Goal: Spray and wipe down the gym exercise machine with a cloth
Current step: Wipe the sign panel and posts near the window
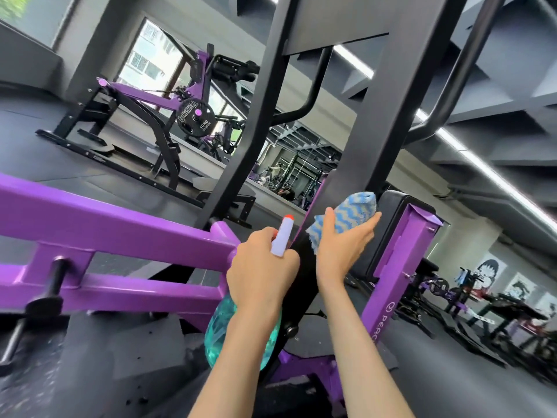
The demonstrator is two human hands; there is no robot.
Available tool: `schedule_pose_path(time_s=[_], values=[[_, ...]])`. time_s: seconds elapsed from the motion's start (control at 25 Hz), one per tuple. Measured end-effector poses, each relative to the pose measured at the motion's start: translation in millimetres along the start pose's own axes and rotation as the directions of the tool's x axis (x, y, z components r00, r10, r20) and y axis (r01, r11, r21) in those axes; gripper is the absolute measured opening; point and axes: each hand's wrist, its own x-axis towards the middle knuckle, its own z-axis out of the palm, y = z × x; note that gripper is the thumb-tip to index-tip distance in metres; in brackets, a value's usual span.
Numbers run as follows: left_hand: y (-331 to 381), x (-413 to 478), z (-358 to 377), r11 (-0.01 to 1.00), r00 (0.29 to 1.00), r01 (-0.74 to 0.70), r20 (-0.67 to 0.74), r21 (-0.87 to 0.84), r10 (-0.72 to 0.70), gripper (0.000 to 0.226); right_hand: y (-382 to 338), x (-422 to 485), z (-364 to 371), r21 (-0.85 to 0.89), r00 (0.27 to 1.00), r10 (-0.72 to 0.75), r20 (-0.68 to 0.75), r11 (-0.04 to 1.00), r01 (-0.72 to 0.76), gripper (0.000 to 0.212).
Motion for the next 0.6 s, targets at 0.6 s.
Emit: schedule_pose_path(time_s=[0.6], values=[[-7.8, 7.9, 7.0, 1.000, 1.000, -0.012, 0.027, -0.018, 0.013, 0.020, 28.4, -10.0, -23.0, 0.195, 0.960, 0.198, 0.199, 0.952, -0.236, 0.053]])
